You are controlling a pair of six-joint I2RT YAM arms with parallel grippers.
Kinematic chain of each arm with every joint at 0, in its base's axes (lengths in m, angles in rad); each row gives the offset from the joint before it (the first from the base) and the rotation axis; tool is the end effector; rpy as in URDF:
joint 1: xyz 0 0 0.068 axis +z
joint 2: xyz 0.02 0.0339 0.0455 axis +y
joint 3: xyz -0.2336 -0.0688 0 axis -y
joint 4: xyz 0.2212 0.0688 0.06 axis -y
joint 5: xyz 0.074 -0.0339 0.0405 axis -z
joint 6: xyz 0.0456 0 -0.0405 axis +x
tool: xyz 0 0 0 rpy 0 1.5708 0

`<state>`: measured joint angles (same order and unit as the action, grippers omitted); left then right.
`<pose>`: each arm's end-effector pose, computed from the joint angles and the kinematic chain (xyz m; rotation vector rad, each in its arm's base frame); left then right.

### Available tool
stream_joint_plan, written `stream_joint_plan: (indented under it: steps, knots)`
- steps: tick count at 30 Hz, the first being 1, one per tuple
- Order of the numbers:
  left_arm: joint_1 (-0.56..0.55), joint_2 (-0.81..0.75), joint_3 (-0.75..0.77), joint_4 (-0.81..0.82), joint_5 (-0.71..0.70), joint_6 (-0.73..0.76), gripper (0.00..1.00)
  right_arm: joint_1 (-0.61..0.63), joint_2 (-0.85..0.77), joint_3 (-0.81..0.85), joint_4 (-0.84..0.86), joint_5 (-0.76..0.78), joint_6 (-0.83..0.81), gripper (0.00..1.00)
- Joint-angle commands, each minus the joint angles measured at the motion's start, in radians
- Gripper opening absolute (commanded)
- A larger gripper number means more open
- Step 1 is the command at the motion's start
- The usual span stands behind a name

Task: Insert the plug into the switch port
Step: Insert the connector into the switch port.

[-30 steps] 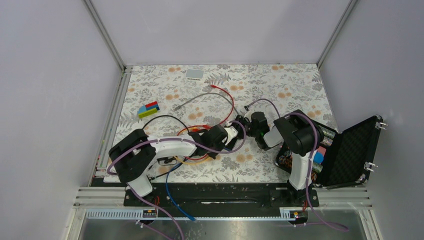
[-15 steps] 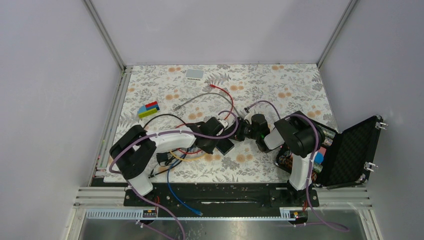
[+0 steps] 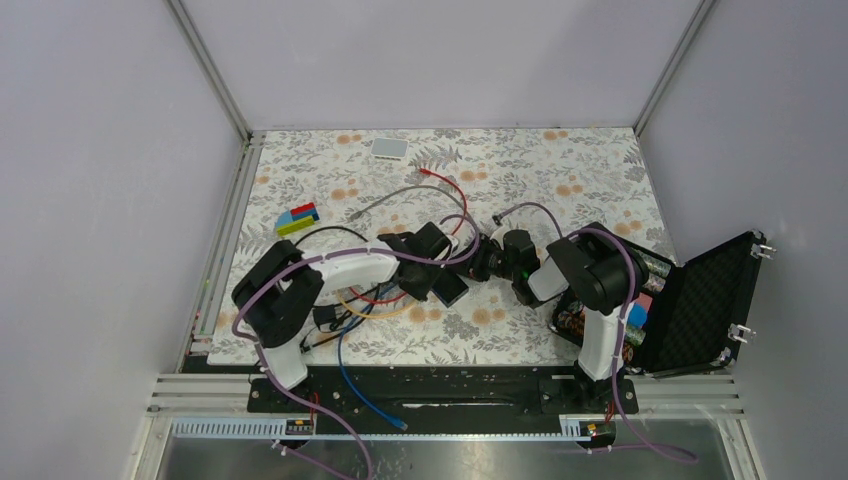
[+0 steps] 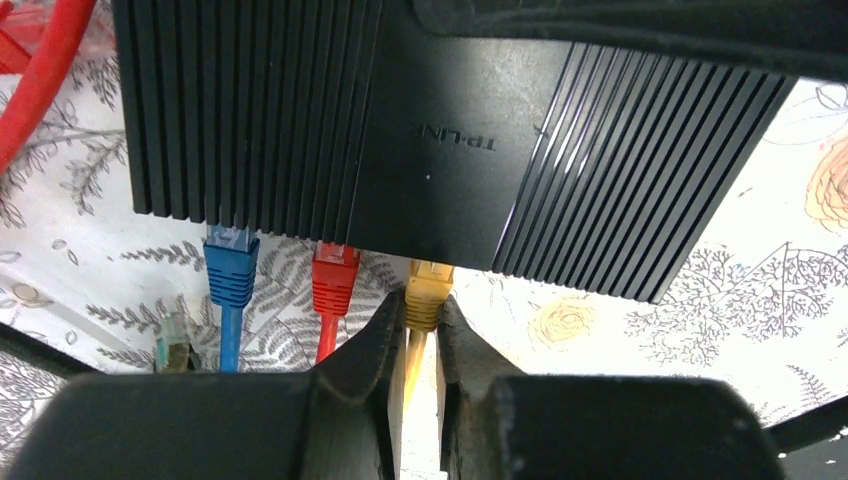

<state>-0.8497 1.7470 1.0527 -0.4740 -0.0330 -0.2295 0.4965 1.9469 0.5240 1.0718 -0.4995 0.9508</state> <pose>0.2099 -0.2365 0.1380 0.8360 2.6395 -0.2510 0.2576 0.1644 0.0816 0.1097 2.1586 1.3911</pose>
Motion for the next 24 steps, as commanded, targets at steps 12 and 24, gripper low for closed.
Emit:
stream_joint_plan:
  steps: [12, 24]
  knots:
    - [0.113, 0.094, 0.084, 0.793, 0.050, 0.100, 0.00, 0.144, 0.073, -0.037, -0.274, -0.254, 0.055, 0.33]
    - [0.112, 0.129, 0.223, 0.736, 0.101, 0.070, 0.00, 0.158, 0.136, -0.096, -0.159, -0.263, 0.082, 0.35]
